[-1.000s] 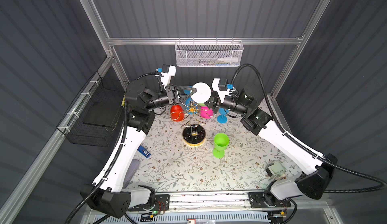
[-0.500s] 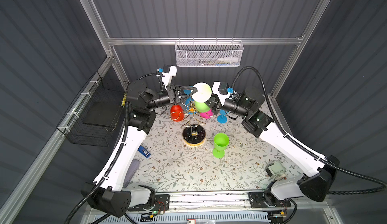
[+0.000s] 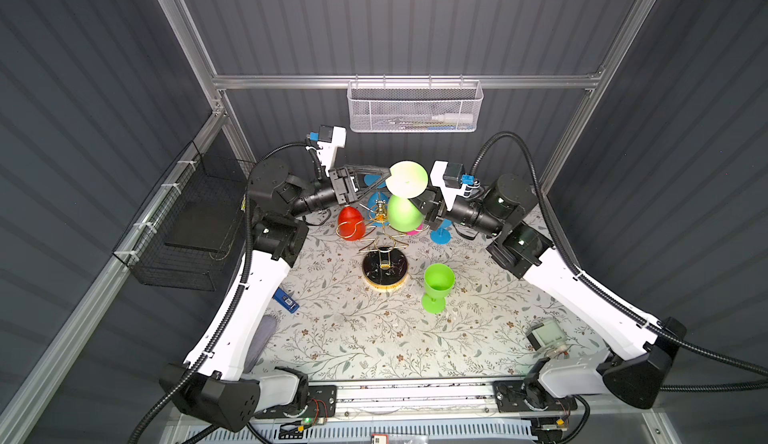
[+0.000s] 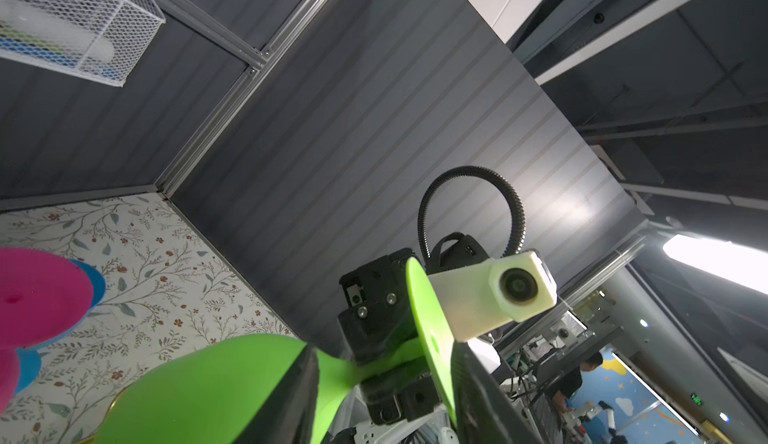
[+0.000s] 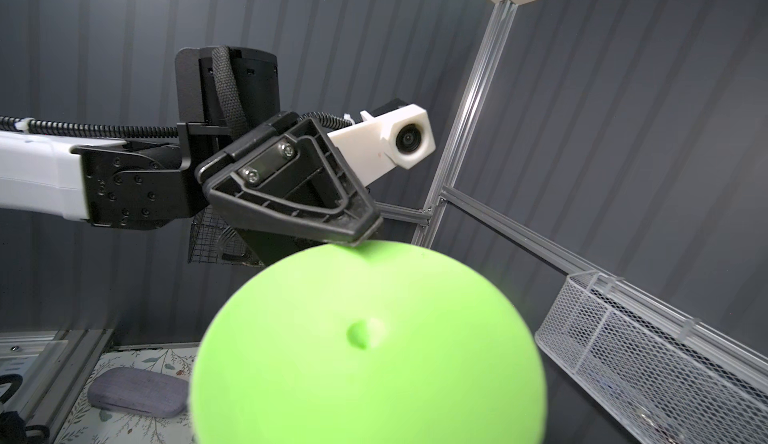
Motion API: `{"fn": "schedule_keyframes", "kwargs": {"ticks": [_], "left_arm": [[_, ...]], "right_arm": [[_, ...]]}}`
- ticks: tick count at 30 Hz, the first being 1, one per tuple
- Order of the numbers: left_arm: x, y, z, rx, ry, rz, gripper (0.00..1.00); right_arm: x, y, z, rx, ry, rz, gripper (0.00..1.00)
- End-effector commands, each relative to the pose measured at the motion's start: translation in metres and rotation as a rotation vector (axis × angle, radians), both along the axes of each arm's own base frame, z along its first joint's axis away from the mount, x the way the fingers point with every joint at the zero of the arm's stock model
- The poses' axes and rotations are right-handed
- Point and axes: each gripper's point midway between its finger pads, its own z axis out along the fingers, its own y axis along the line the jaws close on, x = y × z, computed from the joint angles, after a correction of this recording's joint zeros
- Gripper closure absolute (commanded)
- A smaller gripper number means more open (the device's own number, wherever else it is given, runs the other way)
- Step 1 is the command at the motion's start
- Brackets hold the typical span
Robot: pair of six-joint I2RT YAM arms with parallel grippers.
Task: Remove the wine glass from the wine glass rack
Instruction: 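Close the right gripper on the lime green glass's base beside the left gripper, then open the left gripper off the glass while the right gripper lifts it by the base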
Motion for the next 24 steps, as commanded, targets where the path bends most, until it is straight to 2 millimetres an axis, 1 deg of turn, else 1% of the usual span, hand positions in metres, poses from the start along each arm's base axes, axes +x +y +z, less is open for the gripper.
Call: {"fn": "schedule_keyframes", "kwargs": {"ticks": [1, 4, 6, 10, 11, 12, 14, 16, 20, 22, 24], "left_arm": [[-0.012, 0.018, 0.02, 0.039, -0.144, 0.16, 0.39], [-0.011, 0.034, 0.024, 0.051, -0.192, 0.295, 0.35], [-0.009, 0.039, 0.021, 0.05, -0.186, 0.335, 0.35], [-0.002, 0.036, 0.005, 0.047, -0.157, 0.324, 0.36], [0.004, 0.034, -0.008, 0.054, -0.13, 0.321, 0.36], [0.008, 0.032, -0.014, 0.052, -0.117, 0.313, 0.36], [0.01, 0.025, -0.018, 0.007, -0.101, 0.259, 0.38], [0.012, 0.017, -0.02, -0.043, -0.084, 0.194, 0.4], [0.017, 0.004, -0.023, -0.1, -0.046, 0.078, 0.43], [0.021, 0.001, -0.026, -0.126, -0.024, 0.048, 0.43], [0.024, -0.001, -0.029, -0.15, -0.011, 0.032, 0.44]], "right_arm": [[-0.003, -0.016, 0.016, 0.051, -0.022, -0.07, 0.98], [-0.002, -0.032, 0.023, 0.085, -0.013, -0.133, 0.99], [0.003, -0.048, 0.031, 0.137, 0.008, -0.2, 0.99], [0.004, -0.081, 0.046, 0.27, 0.058, -0.226, 1.0], [0.004, -0.088, 0.05, 0.304, 0.074, -0.222, 1.0], [0.003, -0.095, 0.054, 0.336, 0.084, -0.218, 1.0], [-0.001, -0.107, 0.061, 0.405, 0.098, -0.19, 1.0], [-0.004, -0.114, 0.064, 0.452, 0.104, -0.163, 1.0], [-0.012, -0.117, 0.072, 0.507, 0.096, -0.109, 1.0], [-0.017, -0.12, 0.077, 0.542, 0.08, -0.082, 1.0], [-0.018, -0.121, 0.08, 0.568, 0.078, -0.061, 1.0]]}}
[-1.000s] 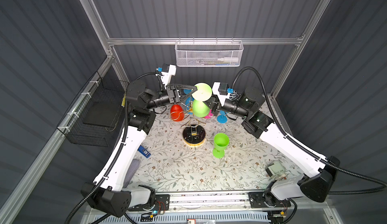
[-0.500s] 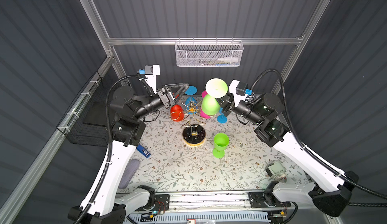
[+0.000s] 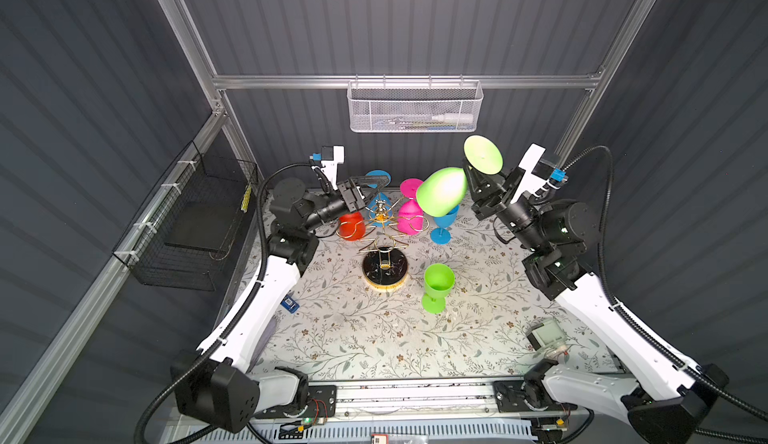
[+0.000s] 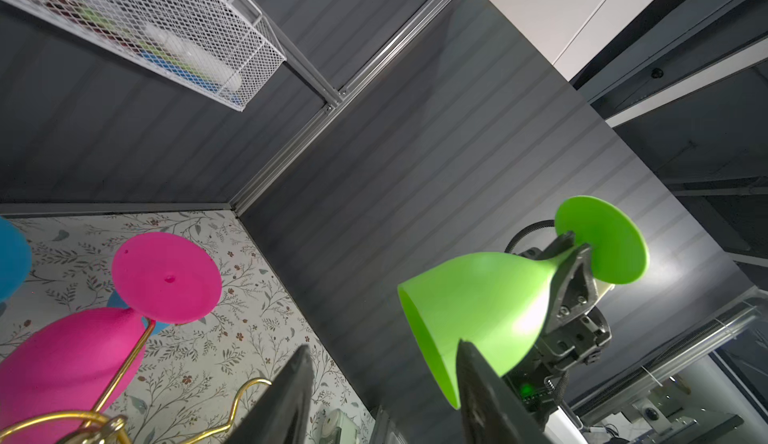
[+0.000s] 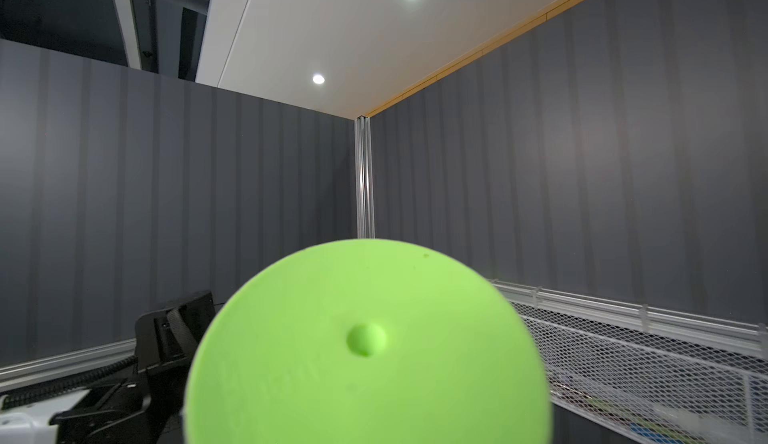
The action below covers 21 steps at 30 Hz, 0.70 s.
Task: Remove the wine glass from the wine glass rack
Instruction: 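Open the left gripper off the glass while the right gripper lifts it by the base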
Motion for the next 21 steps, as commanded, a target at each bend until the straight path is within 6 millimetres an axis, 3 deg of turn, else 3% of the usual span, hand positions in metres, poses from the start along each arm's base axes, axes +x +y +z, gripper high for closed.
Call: {"fn": "schedule_keyframes", "kwargs": {"ticks": [1, 10, 21], "left_arm": [[-0.026, 0.0, 0.035, -0.112, -0.102, -0.099, 0.45], [-0.037, -0.002, 0.049, -0.25, -0.105, -0.219, 0.5], [-0.039, -0.017, 0.035, -0.228, -0.055, -0.256, 0.51]], "right_arm": [[-0.017, -0.009, 0.024, 0.114, -0.071, 0.063, 1.0], [-0.012, 0.002, 0.025, 0.146, -0.091, 0.14, 1.0], [-0.004, 0.008, 0.025, 0.173, -0.103, 0.168, 1.0]]}}
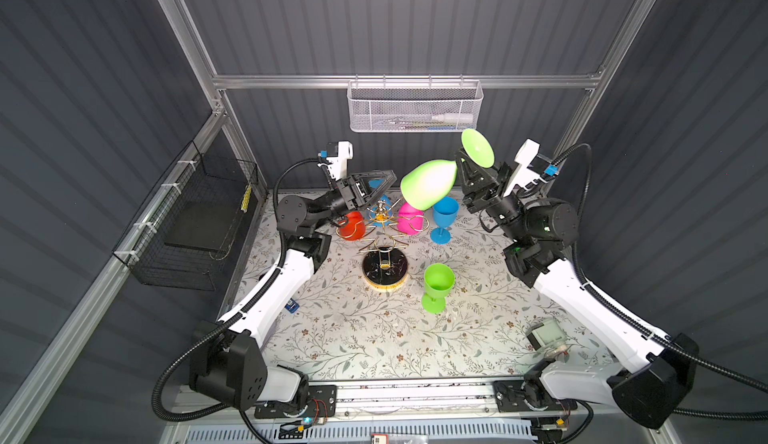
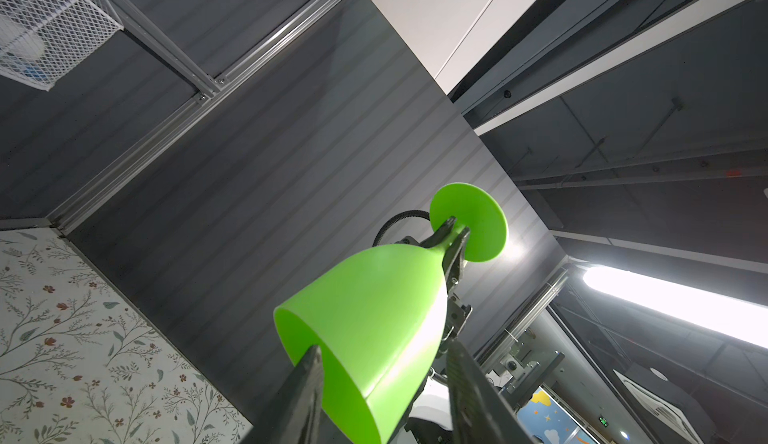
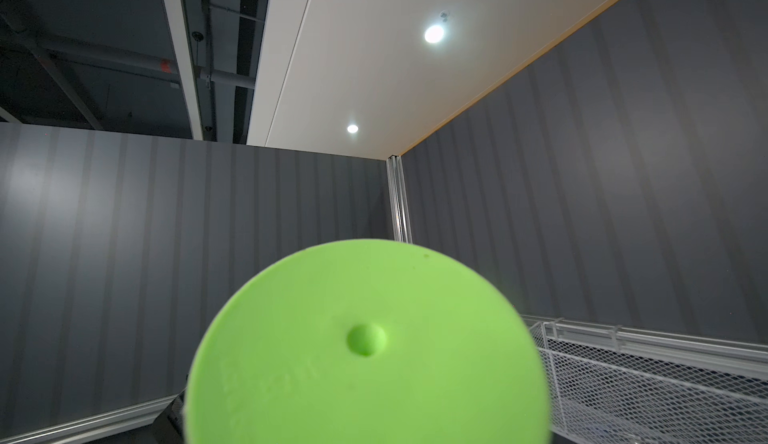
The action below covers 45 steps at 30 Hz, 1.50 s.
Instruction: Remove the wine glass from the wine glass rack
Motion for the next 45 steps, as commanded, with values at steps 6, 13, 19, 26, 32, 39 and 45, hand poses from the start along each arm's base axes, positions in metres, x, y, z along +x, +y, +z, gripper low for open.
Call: {"fn": "schedule_keyframes", "kwargs": {"ticks": [6, 13, 19, 26, 32, 39, 45], "left_arm": [[-0.008, -0.004, -0.007, 0.016, 0.0, -0.03, 0.51], [-0.013, -0.005, -0.005, 0.013, 0.002, -0.042, 0.51], [-0.015, -0.008, -0.003, 0.001, 0.002, -0.063, 0.51], [-0.019, -0.009, 0.004, -0.039, 0.009, -0.101, 0.63], [-0.022, -0.008, 0.008, -0.052, 0.004, -0.113, 0.79], [-0.027, -0.005, 0.015, -0.069, -0.004, -0.116, 0.98], [-0.034, 0.0, 0.025, -0.094, -0.022, -0.122, 1.0]], "right_arm": [[-0.014, -0.008, 0.023, 0.064, -0.087, 0.027, 1.0], [-0.011, -0.005, 0.025, 0.075, -0.091, 0.043, 1.0], [-0.003, 0.003, 0.022, 0.075, -0.077, 0.069, 1.0], [0.01, 0.012, 0.015, 0.079, -0.057, 0.095, 1.0], [0.016, 0.016, 0.011, 0.081, -0.047, 0.111, 1.0], [0.019, 0.016, 0.004, 0.084, -0.032, 0.128, 0.98], [0.022, 0.009, -0.001, 0.106, -0.008, 0.125, 0.79]]}}
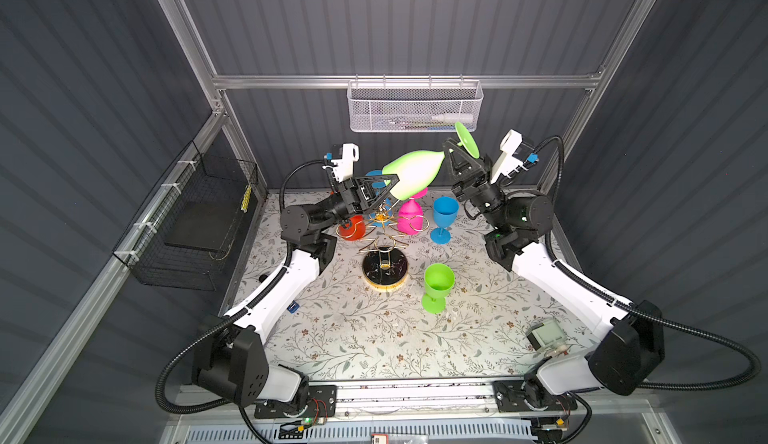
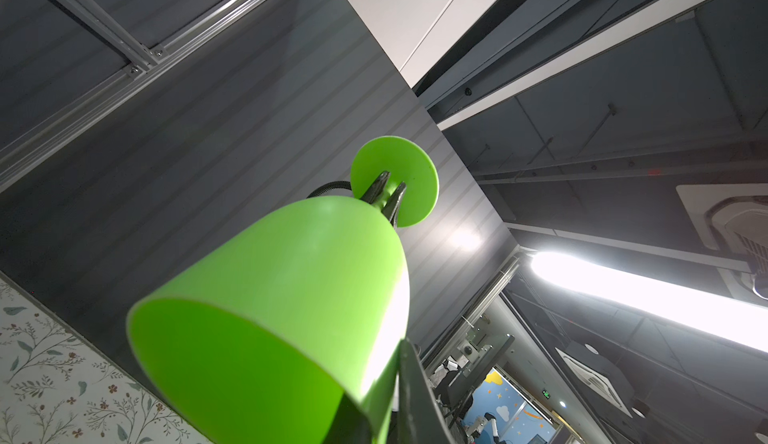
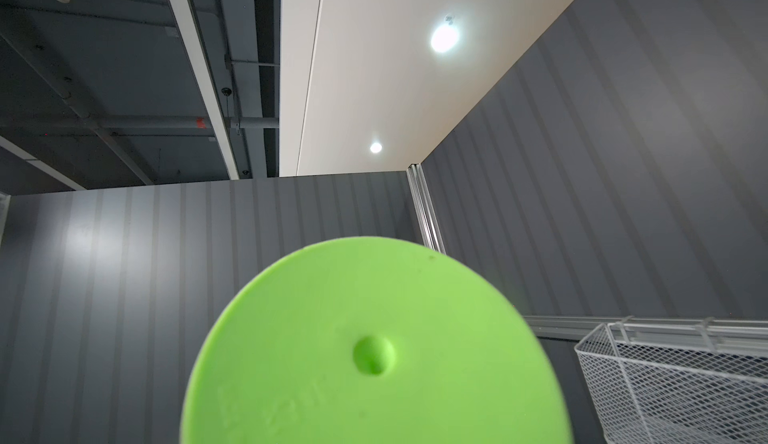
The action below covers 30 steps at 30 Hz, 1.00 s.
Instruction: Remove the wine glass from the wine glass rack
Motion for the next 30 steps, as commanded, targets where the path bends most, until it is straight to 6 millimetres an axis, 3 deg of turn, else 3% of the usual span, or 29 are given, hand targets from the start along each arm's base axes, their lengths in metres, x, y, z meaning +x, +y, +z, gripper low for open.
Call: {"fn": "schedule_keyframes", "kwargs": {"ticks": [1, 4, 11, 22, 30], "left_arm": [[-0.015, 0.004, 0.015, -0.016, -0.032, -0.017, 1.0], [-0.018, 0.007, 0.02, -0.024, -0.048, -0.005, 1.0], [-0.021, 0.01, 0.028, -0.017, -0.075, 0.035, 1.0], [-0.029, 0.019, 0.041, 0.096, -0.154, 0.173, 1.0], [-0.042, 0.043, 0.044, 0.391, -0.241, 0.433, 1.0]], "right_arm": [[-0.007, -0.008, 0.003, 0.011, -0.059, -0.022, 0.73], [-0.009, -0.011, 0.002, 0.016, -0.056, -0.02, 0.57], [-0.015, -0.019, -0.002, 0.02, -0.049, -0.028, 0.36], [-0.022, -0.028, -0.024, -0.024, 0.014, -0.065, 0.23], [-0.026, -0.035, -0.053, -0.115, 0.095, -0.129, 0.18]]}}
